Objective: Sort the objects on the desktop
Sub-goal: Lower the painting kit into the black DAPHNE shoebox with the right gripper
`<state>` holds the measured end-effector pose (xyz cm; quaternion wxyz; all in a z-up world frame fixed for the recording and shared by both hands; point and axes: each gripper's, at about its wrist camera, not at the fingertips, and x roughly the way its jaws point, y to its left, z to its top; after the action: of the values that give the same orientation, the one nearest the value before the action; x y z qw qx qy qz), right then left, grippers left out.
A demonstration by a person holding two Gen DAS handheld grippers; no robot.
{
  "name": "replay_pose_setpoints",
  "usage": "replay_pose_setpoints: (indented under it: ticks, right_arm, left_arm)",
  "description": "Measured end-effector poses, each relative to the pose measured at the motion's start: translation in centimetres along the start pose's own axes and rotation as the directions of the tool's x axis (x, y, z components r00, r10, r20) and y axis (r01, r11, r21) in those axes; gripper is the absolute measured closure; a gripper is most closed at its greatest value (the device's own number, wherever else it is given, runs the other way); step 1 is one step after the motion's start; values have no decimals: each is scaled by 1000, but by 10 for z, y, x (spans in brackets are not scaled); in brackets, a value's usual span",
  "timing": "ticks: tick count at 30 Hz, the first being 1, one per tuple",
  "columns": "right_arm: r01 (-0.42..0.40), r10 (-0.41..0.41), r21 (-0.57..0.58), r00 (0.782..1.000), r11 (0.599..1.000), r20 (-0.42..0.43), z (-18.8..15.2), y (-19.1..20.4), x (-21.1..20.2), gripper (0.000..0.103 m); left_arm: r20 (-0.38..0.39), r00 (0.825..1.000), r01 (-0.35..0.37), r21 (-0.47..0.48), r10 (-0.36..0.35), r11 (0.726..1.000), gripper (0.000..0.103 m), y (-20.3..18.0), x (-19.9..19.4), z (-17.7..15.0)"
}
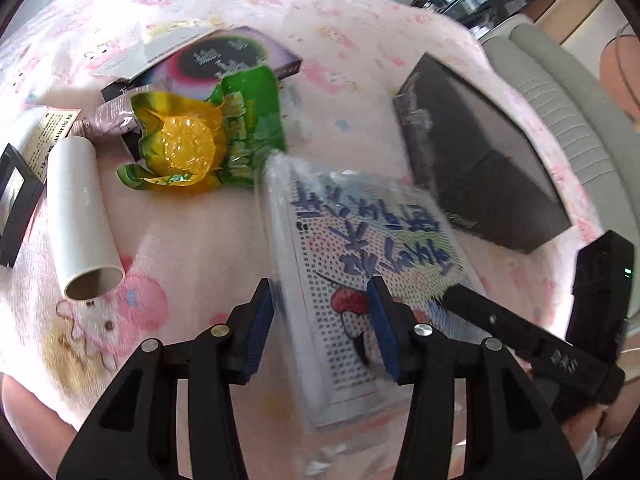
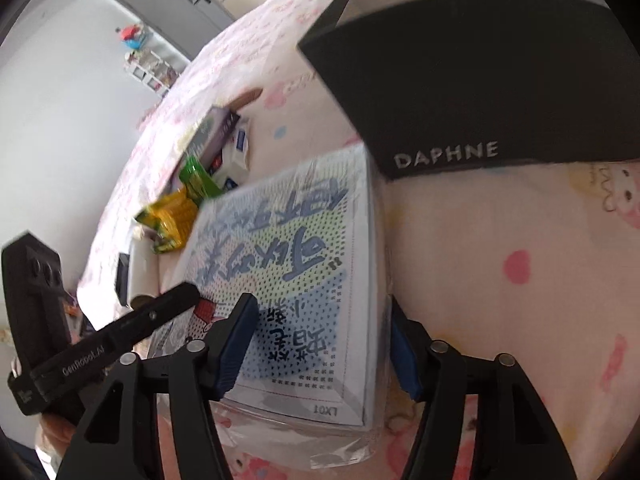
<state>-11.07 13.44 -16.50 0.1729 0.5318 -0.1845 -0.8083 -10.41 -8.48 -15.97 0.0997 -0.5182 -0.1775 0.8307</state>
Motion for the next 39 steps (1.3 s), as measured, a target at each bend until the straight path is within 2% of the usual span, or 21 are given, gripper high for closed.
replay_pose_setpoints:
  ticks: [3, 7, 10, 12, 14, 19, 22, 29, 36, 39]
  right_arm:
    - [-3, 3, 8, 1000, 1000, 14, 0, -3, -11, 46]
    - [56, -56, -13, 998, 998, -36, -10, -5, 1, 44]
    - [59, -59, -11, 996, 998, -60, -15, -10, 10, 44]
    - [61, -62, -37, 998, 997, -32, -14, -3, 0, 44]
    - [53, -53, -51, 999, 997, 2, -10, 3, -13, 44]
    - [-26, 28, -25, 997, 999, 69, -4, 6, -43, 45]
    - [-38, 40, -24, 994, 999, 101, -3, 8, -57, 45]
    - [-28, 29, -7, 988, 1000, 151, -1, -3, -89, 45]
    - [-36, 34, 5, 974, 999, 224, 6, -14, -131, 45]
    - [-38, 35, 9, 968, 999, 249, 10, -15, -142, 45]
  left_arm:
    - [-9, 1000, 9, -9, -9, 1000, 55, -1, 2, -7]
    - [-71, 997, -11, -19, 10, 1000, 50, -2, 33, -14]
    - [-56, 998, -31, -10, 31, 999, 49, -8, 30, -15]
    - [-35, 999, -42, -4, 42, 999, 49, -15, 21, -13]
    - [-7, 1000, -23, -12, 23, 1000, 49, -20, 6, -11]
    - [63, 998, 28, -30, -26, 999, 49, -32, -32, -7]
    - [96, 995, 29, -3, -29, 1000, 49, -47, -47, -4]
    - [116, 991, 70, 30, -73, 997, 49, -70, -57, -3]
    - [158, 977, 135, 60, -143, 989, 49, -96, -68, 5]
    - [171, 974, 135, 77, -146, 988, 49, -107, -72, 12]
